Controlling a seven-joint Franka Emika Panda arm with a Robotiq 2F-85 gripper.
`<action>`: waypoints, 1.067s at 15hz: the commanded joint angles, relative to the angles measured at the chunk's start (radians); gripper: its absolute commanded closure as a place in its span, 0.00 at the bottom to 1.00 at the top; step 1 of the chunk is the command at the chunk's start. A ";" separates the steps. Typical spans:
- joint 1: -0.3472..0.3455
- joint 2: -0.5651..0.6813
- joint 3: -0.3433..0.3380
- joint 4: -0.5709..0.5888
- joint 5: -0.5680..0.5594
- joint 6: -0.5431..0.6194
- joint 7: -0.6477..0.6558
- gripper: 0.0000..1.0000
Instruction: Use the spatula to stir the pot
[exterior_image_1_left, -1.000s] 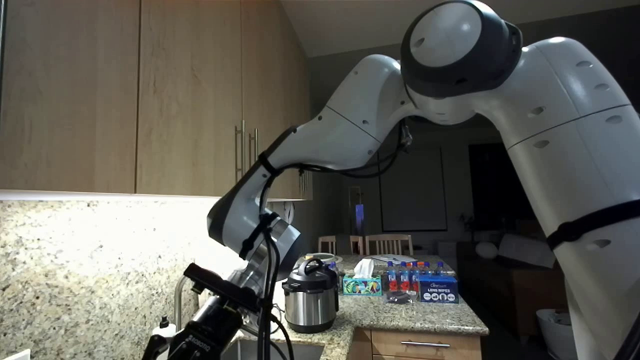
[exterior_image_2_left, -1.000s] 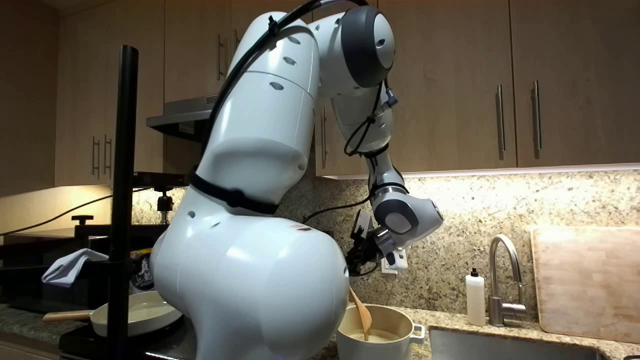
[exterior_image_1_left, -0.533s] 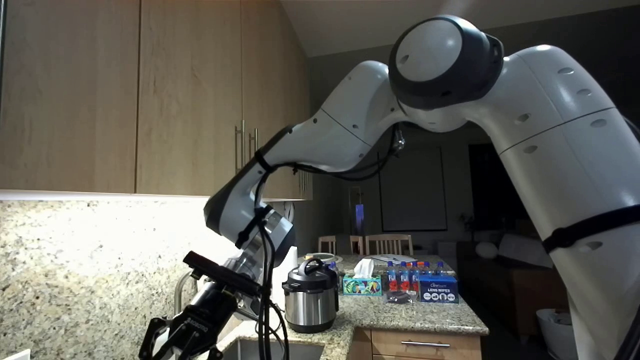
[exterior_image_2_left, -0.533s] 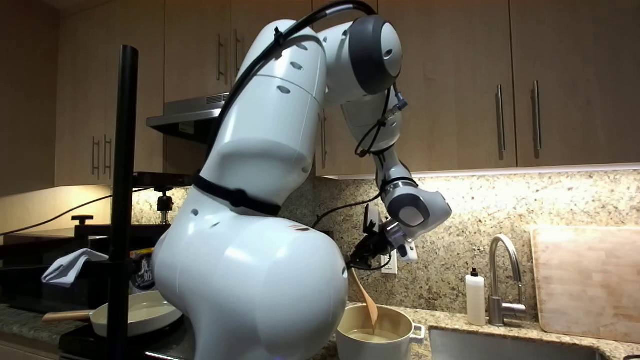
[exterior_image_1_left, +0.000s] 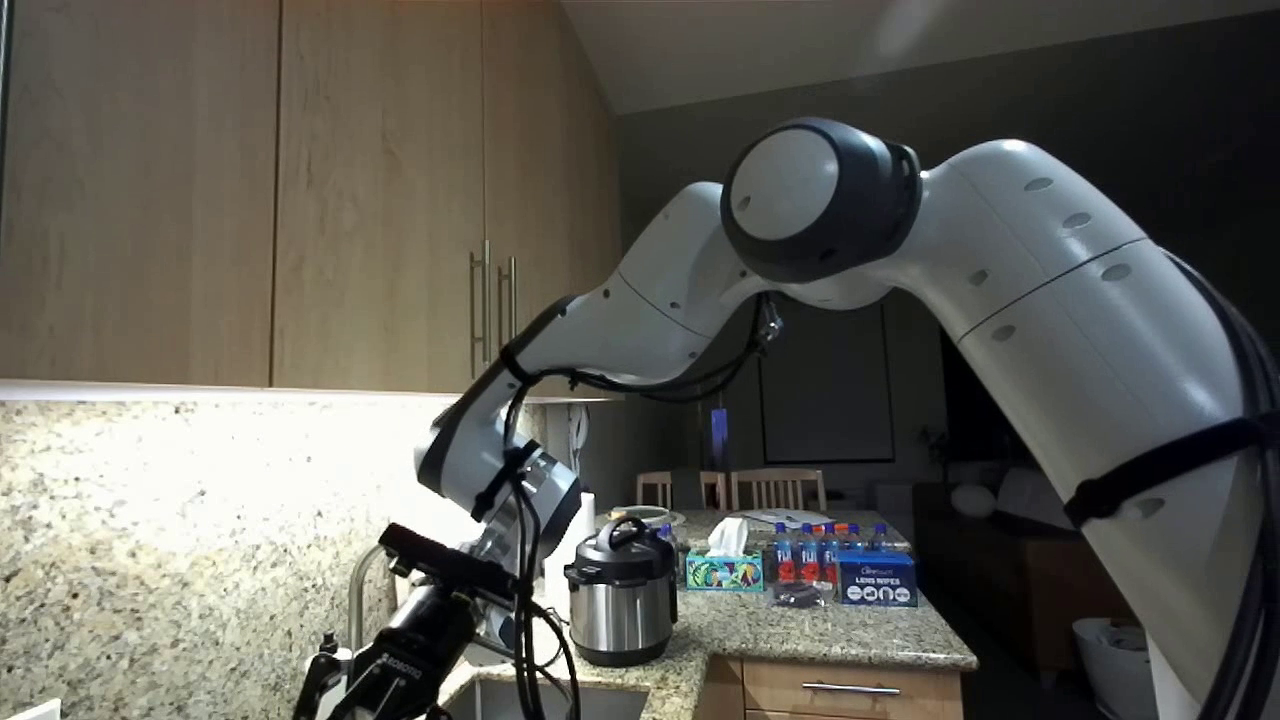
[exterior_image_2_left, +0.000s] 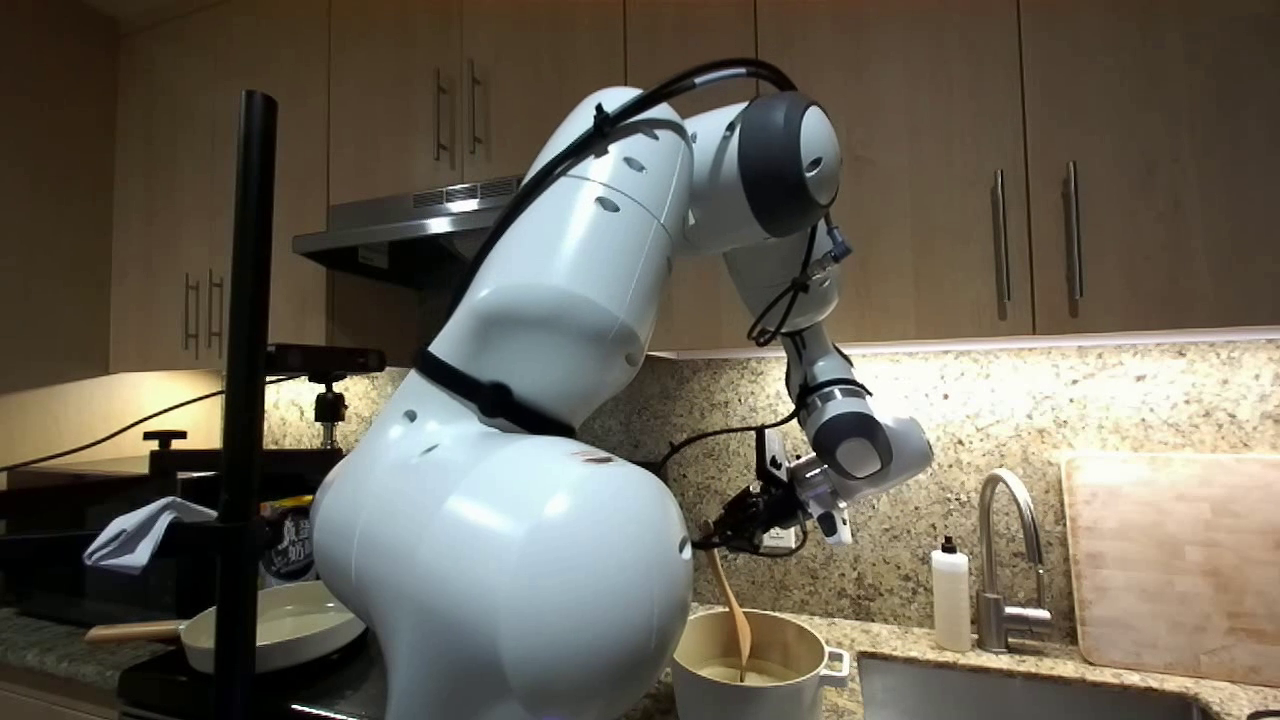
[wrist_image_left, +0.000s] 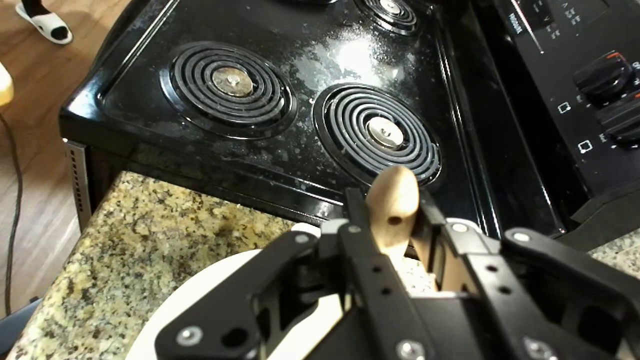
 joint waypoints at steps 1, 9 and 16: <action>-0.018 -0.005 -0.001 -0.022 0.019 -0.006 -0.039 0.91; -0.046 -0.069 -0.014 -0.162 0.100 0.007 -0.082 0.91; -0.059 -0.122 -0.031 -0.262 0.162 0.015 -0.118 0.91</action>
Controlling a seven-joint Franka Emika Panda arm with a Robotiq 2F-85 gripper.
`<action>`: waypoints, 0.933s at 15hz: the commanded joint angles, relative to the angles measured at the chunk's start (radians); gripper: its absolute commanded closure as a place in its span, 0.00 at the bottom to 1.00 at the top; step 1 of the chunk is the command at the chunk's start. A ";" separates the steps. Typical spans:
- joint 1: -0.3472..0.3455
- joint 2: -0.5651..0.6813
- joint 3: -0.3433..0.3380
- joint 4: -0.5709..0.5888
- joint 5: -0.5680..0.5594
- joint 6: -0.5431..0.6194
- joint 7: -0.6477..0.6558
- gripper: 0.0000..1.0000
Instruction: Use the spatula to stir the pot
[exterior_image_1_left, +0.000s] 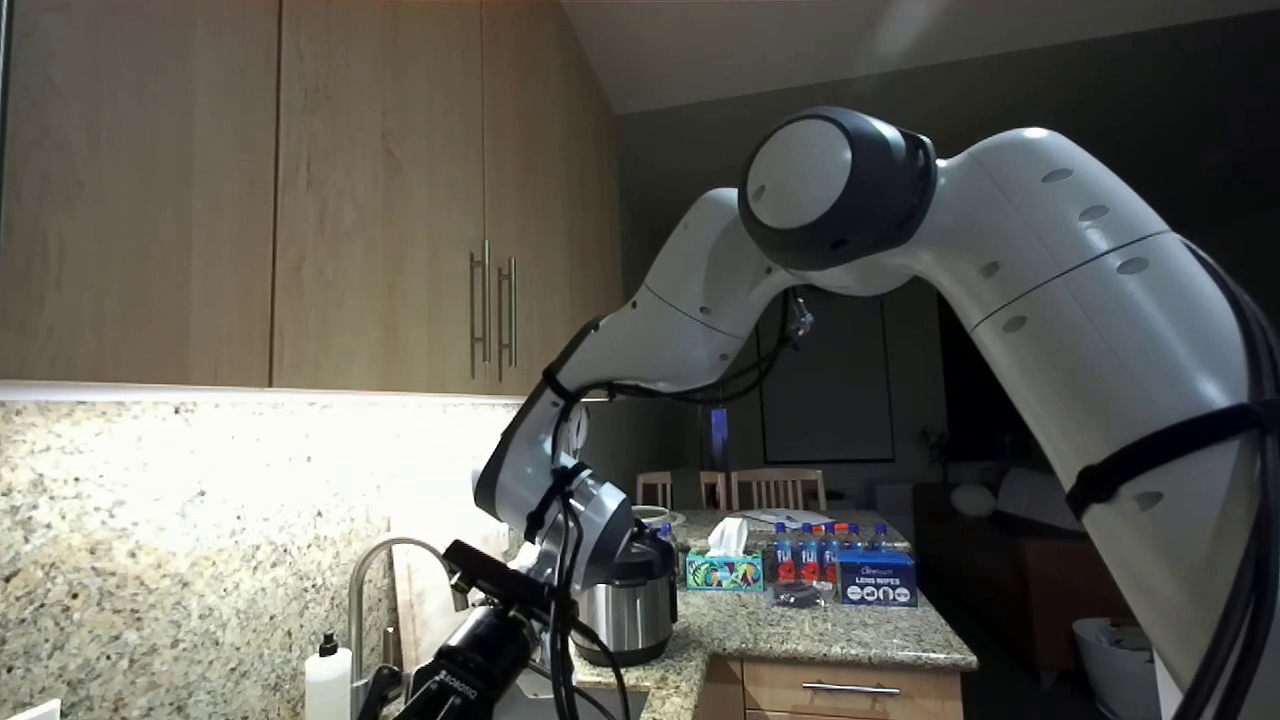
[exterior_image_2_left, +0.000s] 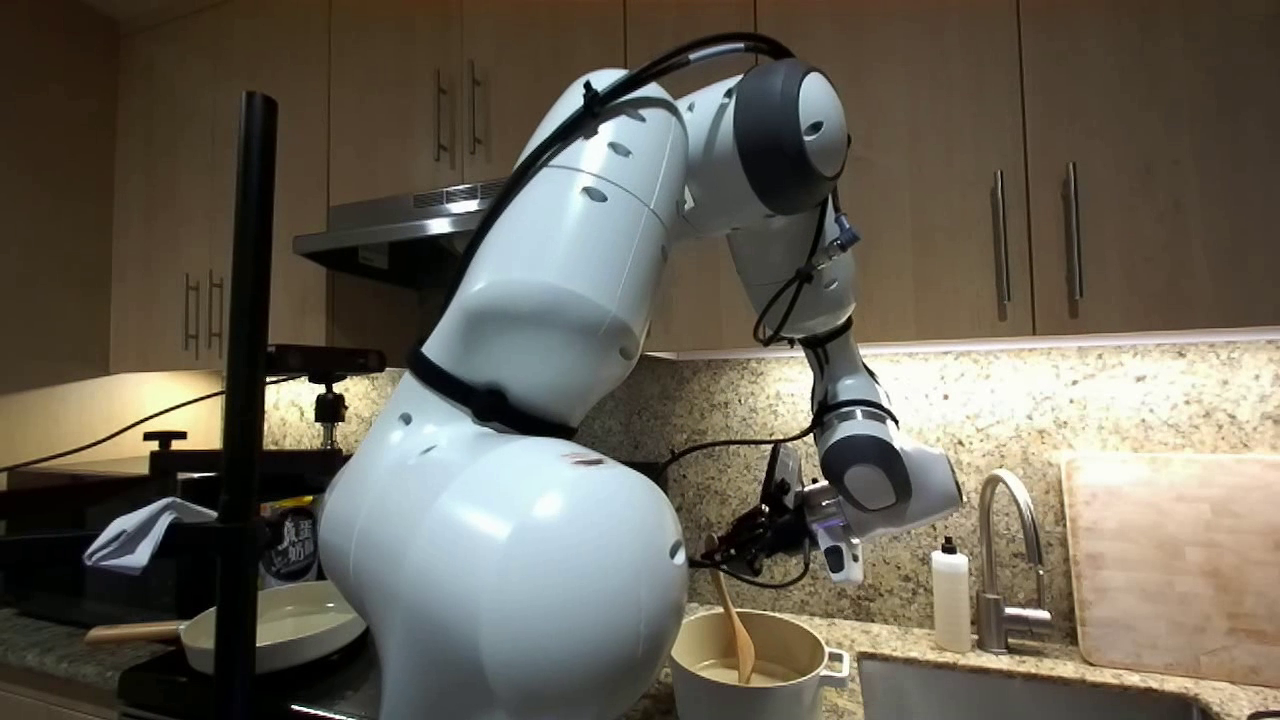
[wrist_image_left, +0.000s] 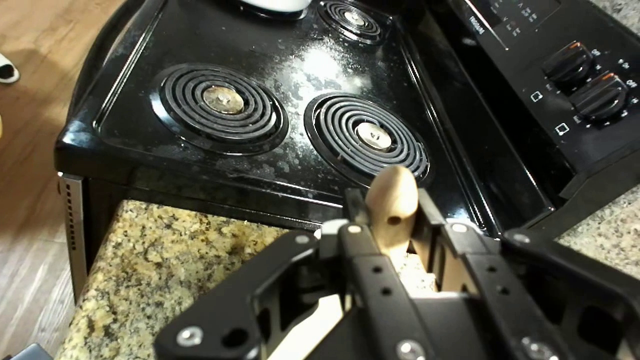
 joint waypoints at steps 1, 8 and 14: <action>-0.012 -0.083 -0.007 -0.113 0.046 0.022 -0.028 0.91; -0.001 -0.221 -0.005 -0.307 0.171 0.151 -0.088 0.91; 0.004 -0.336 0.002 -0.366 0.230 0.307 -0.023 0.91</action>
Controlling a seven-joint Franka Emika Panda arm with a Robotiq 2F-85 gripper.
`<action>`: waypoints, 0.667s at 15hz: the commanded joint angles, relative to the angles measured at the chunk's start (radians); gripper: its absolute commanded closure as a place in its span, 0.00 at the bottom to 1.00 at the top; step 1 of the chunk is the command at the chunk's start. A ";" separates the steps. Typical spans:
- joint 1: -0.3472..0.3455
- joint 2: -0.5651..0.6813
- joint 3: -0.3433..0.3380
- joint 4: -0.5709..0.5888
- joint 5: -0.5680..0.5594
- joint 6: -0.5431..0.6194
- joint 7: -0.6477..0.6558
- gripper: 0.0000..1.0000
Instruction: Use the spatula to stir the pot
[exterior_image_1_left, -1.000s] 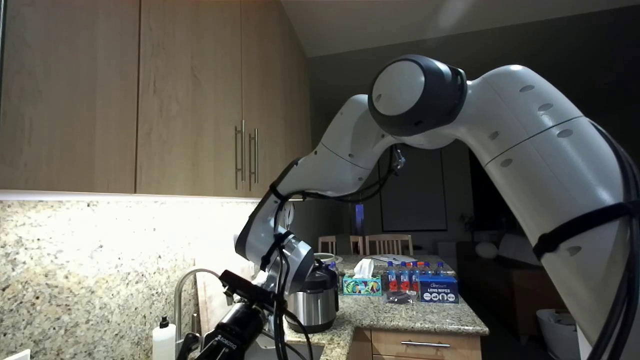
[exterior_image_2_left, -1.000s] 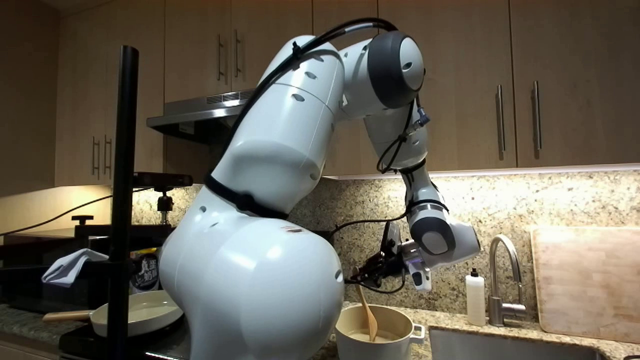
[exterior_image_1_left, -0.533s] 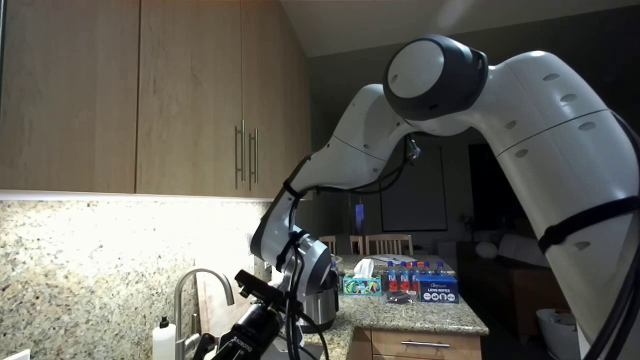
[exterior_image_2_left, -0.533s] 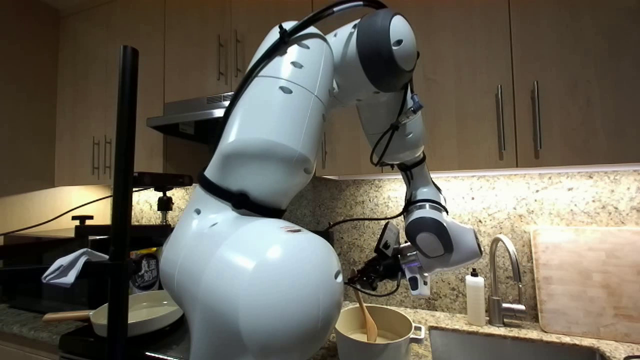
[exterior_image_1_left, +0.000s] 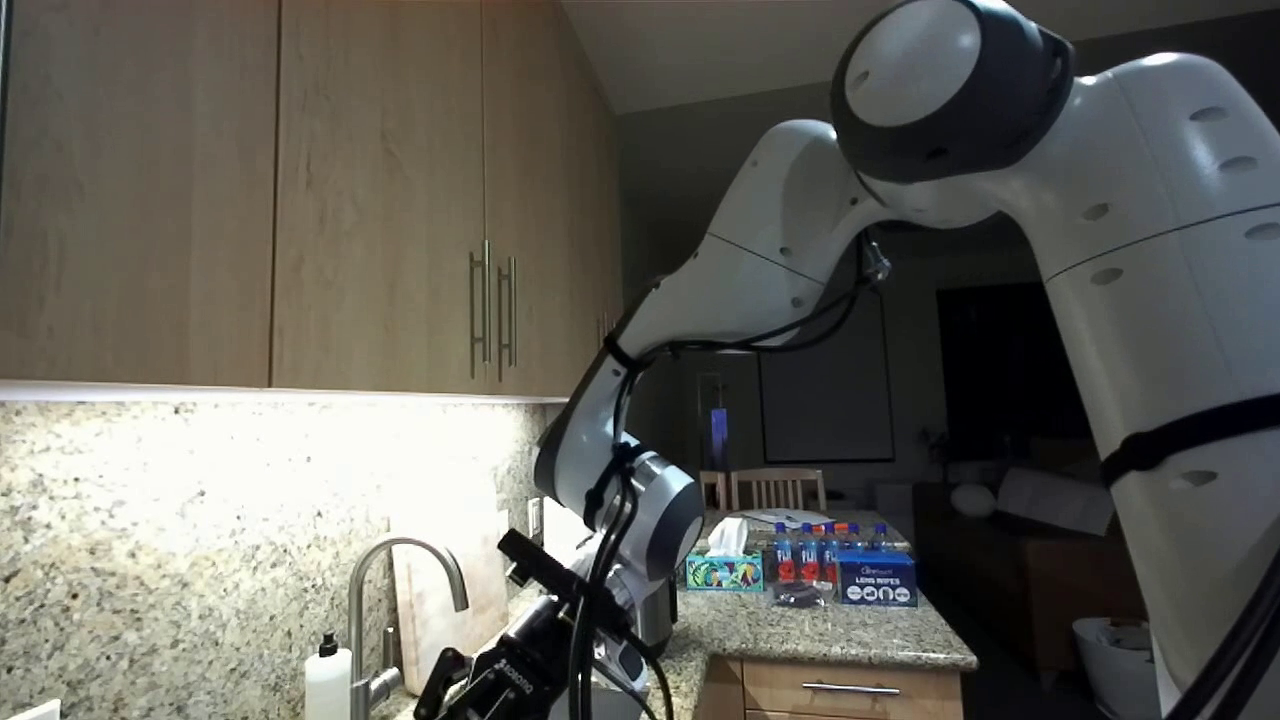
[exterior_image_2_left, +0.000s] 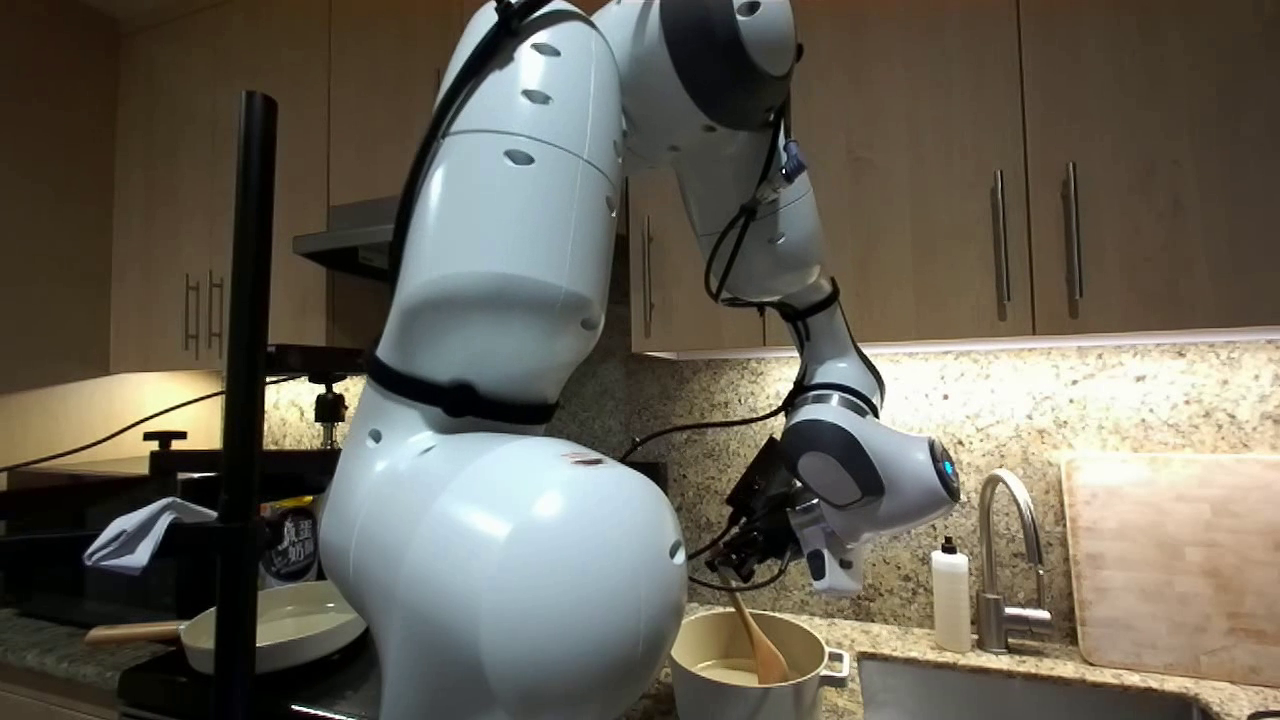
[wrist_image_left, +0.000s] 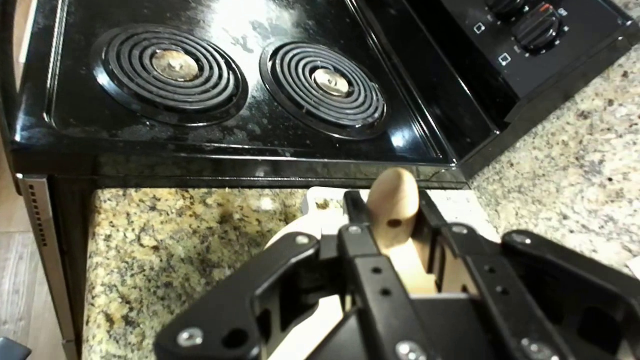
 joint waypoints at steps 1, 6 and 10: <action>0.007 -0.090 0.015 -0.029 -0.007 0.083 0.055 0.91; 0.011 -0.056 0.039 0.063 -0.092 0.100 0.129 0.91; 0.024 0.008 0.051 0.155 -0.192 0.071 0.182 0.91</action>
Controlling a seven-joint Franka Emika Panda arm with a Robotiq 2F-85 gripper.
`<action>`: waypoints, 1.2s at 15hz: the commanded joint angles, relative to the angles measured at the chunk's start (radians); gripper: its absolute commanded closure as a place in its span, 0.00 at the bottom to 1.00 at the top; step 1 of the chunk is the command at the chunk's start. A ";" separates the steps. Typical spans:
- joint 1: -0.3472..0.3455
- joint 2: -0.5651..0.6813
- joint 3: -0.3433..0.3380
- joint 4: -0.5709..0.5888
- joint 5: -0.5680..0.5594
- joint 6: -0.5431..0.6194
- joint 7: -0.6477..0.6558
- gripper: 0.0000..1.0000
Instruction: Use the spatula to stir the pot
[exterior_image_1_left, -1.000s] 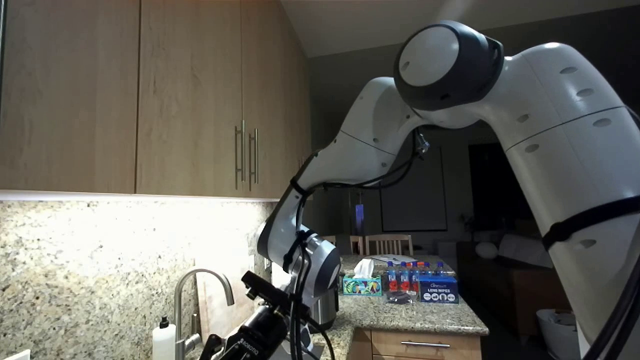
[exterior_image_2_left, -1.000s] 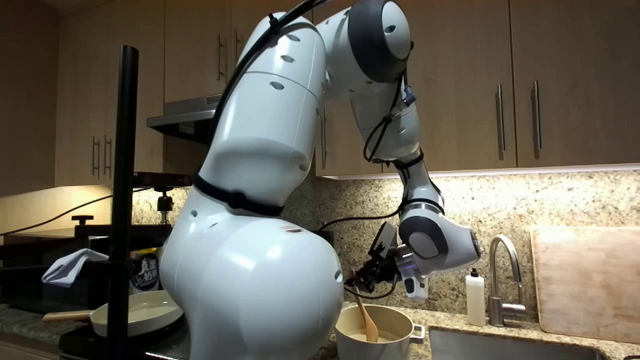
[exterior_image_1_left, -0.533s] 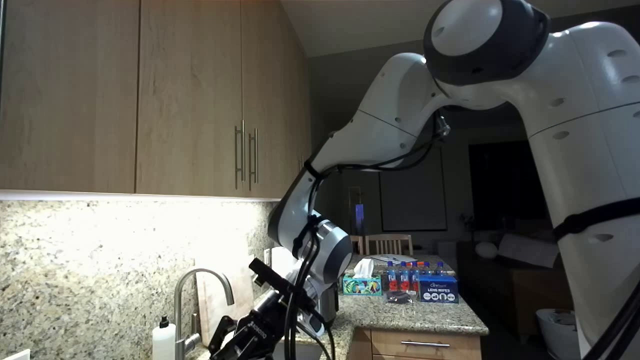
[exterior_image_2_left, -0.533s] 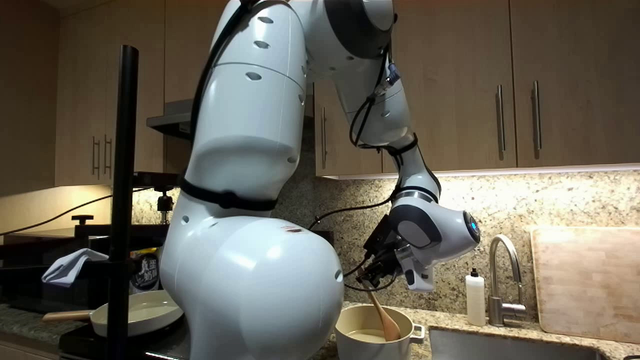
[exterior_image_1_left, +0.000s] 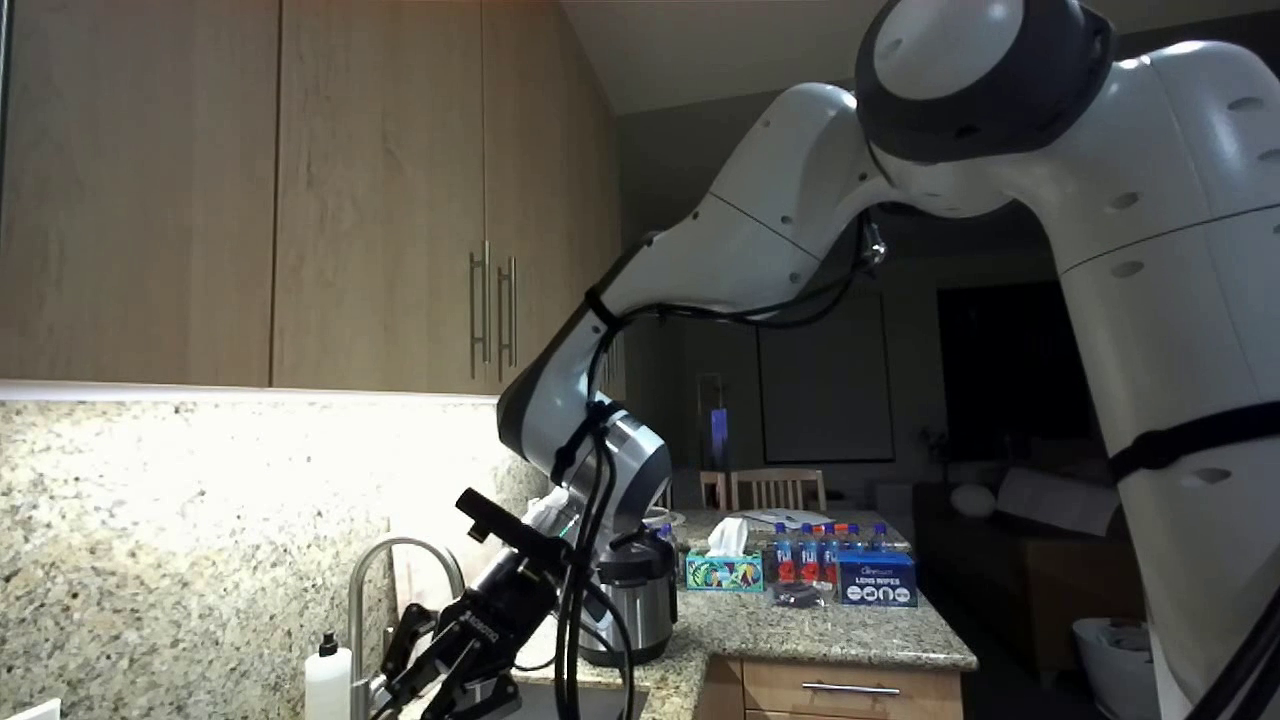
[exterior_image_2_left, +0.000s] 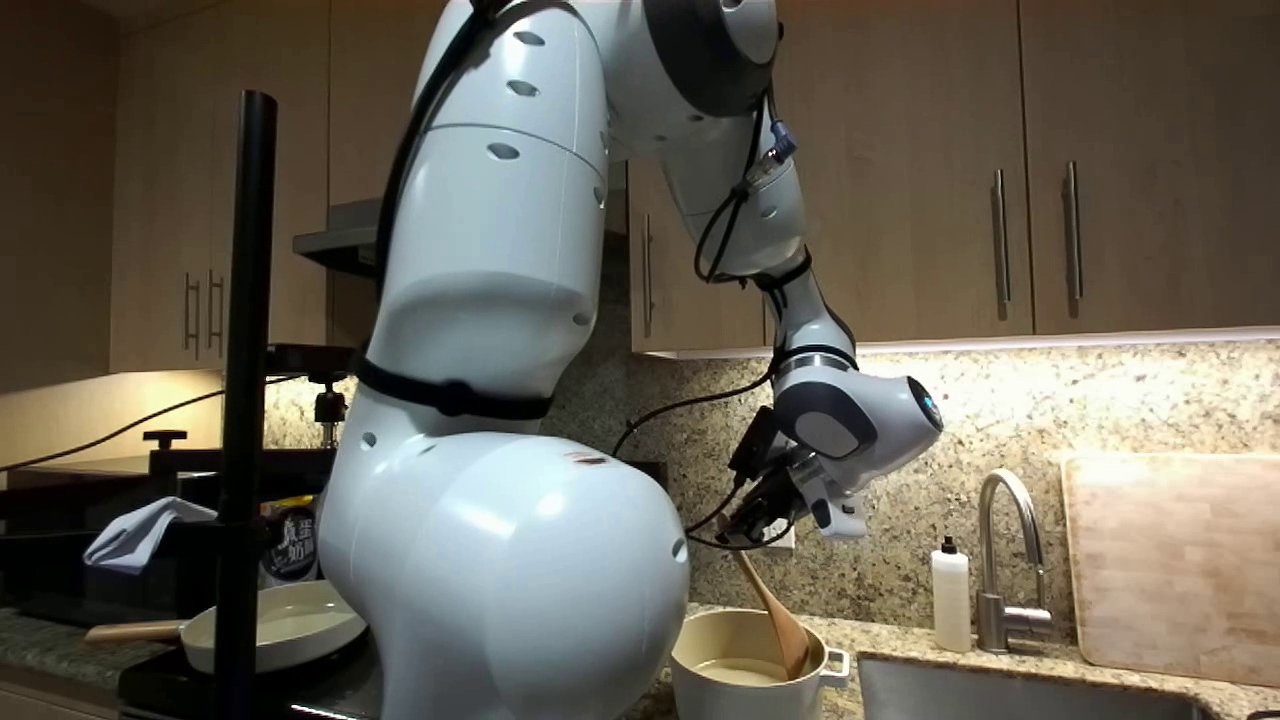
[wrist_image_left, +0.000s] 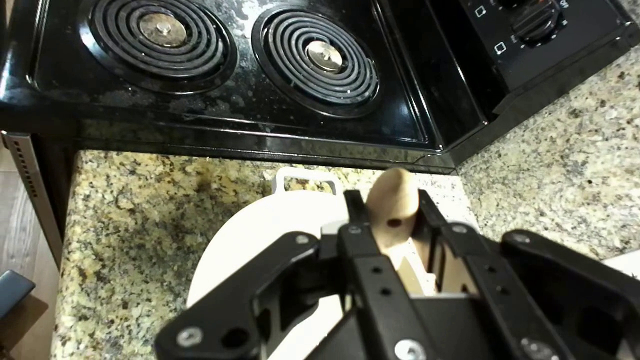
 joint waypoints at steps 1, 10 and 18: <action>0.014 0.066 0.016 0.093 -0.097 -0.018 0.075 0.91; 0.051 0.265 0.021 0.344 -0.292 -0.147 0.176 0.92; 0.093 0.371 0.030 0.525 -0.423 -0.241 0.225 0.91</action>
